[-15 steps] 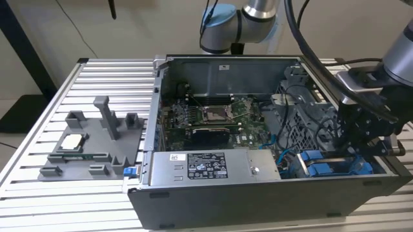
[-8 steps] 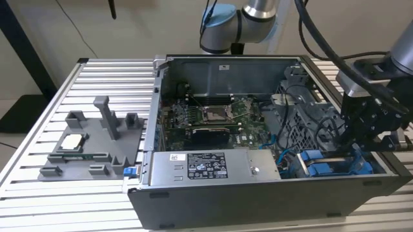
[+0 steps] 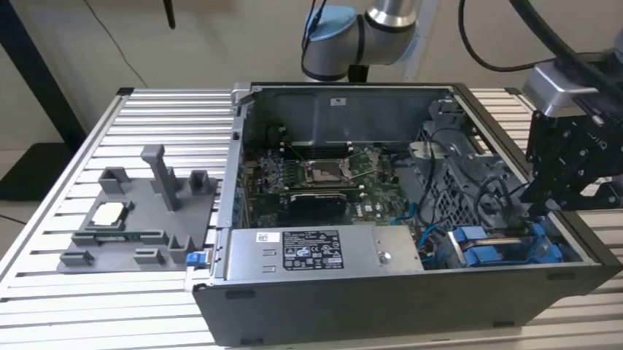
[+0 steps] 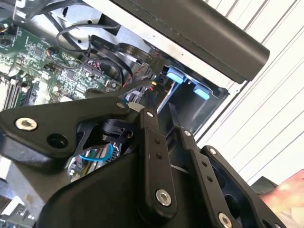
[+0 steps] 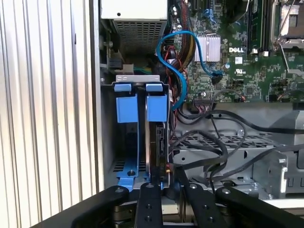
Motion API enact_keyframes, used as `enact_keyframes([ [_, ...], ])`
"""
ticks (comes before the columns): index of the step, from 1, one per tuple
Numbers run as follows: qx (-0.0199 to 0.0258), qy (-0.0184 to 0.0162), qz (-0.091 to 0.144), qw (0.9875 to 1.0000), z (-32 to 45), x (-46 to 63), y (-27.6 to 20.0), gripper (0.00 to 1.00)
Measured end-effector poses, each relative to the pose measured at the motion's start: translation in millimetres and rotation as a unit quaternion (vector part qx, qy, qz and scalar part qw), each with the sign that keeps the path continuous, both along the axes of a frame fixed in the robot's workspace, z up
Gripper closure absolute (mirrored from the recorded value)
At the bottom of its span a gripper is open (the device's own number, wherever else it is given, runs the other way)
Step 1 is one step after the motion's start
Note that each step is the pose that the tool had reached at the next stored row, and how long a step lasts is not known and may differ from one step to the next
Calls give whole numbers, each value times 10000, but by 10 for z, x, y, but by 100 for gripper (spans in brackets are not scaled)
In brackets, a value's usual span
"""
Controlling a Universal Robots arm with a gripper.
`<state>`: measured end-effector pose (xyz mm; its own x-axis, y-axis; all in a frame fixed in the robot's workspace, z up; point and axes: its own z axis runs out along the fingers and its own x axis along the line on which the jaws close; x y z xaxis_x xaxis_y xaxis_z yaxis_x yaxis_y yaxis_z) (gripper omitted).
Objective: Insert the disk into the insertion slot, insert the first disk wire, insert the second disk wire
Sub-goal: 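Insert the first disk wire, then insert the second disk wire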
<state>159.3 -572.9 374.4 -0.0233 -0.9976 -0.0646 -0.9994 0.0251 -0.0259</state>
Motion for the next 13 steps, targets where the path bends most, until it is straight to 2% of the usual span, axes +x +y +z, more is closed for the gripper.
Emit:
enact_keyframes([
  [2,-6,0,0,10000,40,0,0,74],
  [9,-8,1,1,10000,40,7,2,74],
  [13,-11,28,0,10000,41,52,11,74],
])
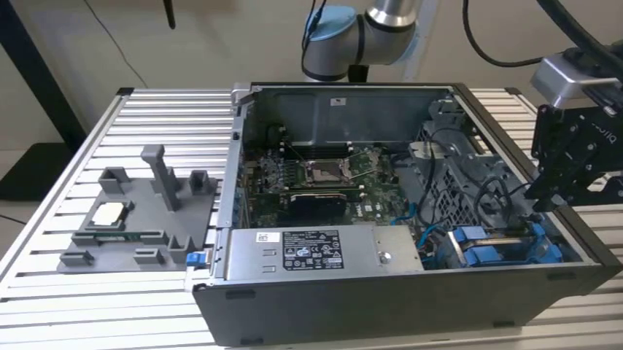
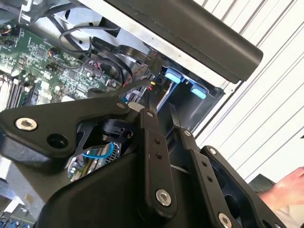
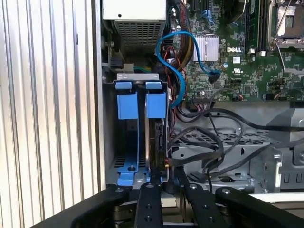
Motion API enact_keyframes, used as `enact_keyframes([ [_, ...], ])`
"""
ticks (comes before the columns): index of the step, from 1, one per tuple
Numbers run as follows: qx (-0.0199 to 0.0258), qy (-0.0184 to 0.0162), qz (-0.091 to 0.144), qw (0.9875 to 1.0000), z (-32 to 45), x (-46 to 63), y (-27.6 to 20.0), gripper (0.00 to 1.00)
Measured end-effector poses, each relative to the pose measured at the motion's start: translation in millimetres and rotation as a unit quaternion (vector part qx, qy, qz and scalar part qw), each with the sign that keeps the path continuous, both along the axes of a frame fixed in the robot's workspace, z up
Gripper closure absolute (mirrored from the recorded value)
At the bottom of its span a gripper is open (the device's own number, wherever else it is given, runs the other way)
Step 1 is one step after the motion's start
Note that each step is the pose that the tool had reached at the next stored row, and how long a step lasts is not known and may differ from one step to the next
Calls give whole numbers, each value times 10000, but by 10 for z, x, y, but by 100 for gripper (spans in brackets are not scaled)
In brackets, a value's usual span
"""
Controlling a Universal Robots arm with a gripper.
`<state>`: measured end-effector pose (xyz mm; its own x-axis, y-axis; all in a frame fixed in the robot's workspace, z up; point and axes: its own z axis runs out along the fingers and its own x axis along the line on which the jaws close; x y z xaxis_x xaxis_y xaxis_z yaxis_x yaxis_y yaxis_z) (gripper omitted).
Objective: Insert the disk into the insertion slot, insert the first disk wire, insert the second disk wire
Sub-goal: 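Insert the second disk wire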
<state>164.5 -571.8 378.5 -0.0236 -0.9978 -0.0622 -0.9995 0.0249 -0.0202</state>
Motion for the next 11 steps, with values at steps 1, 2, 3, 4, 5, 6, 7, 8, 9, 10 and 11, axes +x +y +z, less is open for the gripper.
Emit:
enact_keyframes([
  [1,-1,10,0,10000,-1,15,3,74],
  [2,-4,24,0,10000,0,33,6,74],
  [3,-5,37,0,10000,0,49,11,74],
  [4,-8,53,0,10000,-1,65,18,74],
  [5,-11,66,0,10000,-1,80,24,74],
  [6,-13,79,0,10000,-1,95,32,74],
  [7,-15,90,0,10000,-1,110,42,74],
  [8,-16,100,0,9999,-1,125,51,74],
  [9,-17,110,0,9999,-1,140,61,74],
  [10,-17,118,0,9999,-1,156,74,74],
  [11,-18,123,0,9999,0,170,88,74],
])
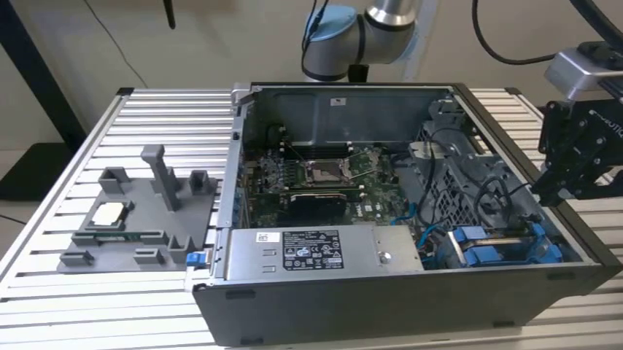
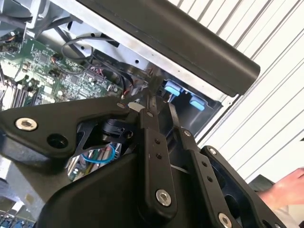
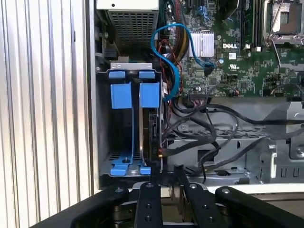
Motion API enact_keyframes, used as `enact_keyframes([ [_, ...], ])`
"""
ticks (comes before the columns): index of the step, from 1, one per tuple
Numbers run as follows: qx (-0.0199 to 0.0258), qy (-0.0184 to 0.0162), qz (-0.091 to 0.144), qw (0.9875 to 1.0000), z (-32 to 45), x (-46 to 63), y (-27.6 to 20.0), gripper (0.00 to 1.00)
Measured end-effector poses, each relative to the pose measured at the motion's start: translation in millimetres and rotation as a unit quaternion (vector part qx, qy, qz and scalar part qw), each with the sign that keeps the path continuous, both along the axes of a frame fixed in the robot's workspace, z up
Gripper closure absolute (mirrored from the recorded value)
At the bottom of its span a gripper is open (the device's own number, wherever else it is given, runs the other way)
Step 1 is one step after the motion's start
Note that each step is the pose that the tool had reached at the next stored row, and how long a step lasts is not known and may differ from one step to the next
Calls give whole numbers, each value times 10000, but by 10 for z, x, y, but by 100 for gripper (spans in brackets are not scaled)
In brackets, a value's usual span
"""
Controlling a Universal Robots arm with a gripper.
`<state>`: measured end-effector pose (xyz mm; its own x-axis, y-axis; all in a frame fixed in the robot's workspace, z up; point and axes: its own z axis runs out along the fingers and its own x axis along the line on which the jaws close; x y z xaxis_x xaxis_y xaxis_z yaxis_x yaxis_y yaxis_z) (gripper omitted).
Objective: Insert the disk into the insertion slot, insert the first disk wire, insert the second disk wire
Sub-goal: 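Insert the second disk wire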
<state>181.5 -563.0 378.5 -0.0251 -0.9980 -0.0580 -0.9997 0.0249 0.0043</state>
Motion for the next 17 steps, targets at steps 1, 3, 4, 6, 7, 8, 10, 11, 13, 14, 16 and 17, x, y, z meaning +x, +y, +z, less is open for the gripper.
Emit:
enact_keyframes([
  [1,0,4,0,10000,0,15,14,74],
  [3,0,8,0,10000,-1,46,38,74],
  [4,0,9,0,10000,-2,59,43,74],
  [6,0,16,0,10000,-10,81,51,74],
  [7,1,22,0,10000,-18,90,53,74],
  [8,1,31,0,10000,-27,99,55,74],
  [10,-1,56,0,10000,-45,119,56,74],
  [11,-1,75,0,10000,-52,128,56,74],
  [13,-3,121,0,9999,-59,141,56,74],
  [14,-9,153,1,9999,-62,146,57,74],
  [16,-15,168,0,9999,-66,147,57,74],
  [17,-15,175,1,9998,-70,148,56,74],
])
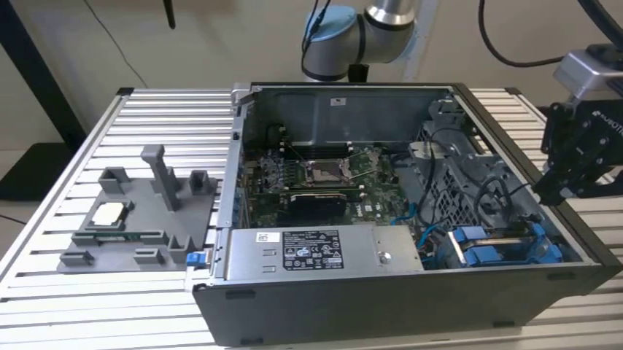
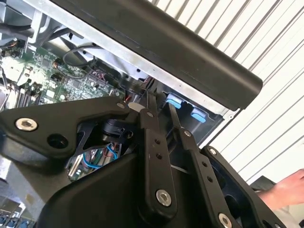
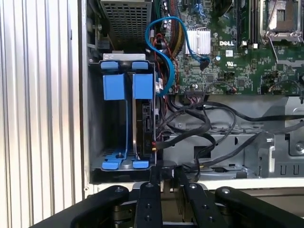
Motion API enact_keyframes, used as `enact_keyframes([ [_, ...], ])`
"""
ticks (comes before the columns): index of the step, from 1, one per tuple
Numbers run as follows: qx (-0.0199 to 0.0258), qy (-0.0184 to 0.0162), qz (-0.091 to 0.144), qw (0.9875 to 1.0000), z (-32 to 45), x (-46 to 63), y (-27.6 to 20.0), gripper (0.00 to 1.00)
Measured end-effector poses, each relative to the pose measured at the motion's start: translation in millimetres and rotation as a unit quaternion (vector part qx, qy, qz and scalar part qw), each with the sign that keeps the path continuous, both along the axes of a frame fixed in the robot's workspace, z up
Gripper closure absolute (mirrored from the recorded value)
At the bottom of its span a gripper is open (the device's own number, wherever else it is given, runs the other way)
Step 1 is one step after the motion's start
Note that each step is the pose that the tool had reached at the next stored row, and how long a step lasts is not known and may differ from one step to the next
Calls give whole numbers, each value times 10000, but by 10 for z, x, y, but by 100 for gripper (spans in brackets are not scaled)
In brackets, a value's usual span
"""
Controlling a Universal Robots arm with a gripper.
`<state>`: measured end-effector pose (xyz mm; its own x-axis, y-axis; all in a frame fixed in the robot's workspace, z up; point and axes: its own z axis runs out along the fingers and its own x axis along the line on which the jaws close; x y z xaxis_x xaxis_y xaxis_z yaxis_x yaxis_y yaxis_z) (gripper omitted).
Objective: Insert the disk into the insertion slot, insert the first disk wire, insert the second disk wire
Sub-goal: 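Insert the second disk wire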
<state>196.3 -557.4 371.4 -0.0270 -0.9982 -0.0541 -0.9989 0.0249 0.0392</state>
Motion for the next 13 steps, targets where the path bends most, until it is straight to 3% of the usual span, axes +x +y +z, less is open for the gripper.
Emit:
enact_keyframes([
  [8,0,9,1,10000,-24,1,0,74],
  [10,0,9,1,10000,-27,1,0,76],
  [11,0,9,0,10000,-28,1,0,83],
  [13,0,9,0,10000,-29,1,0,83],
])
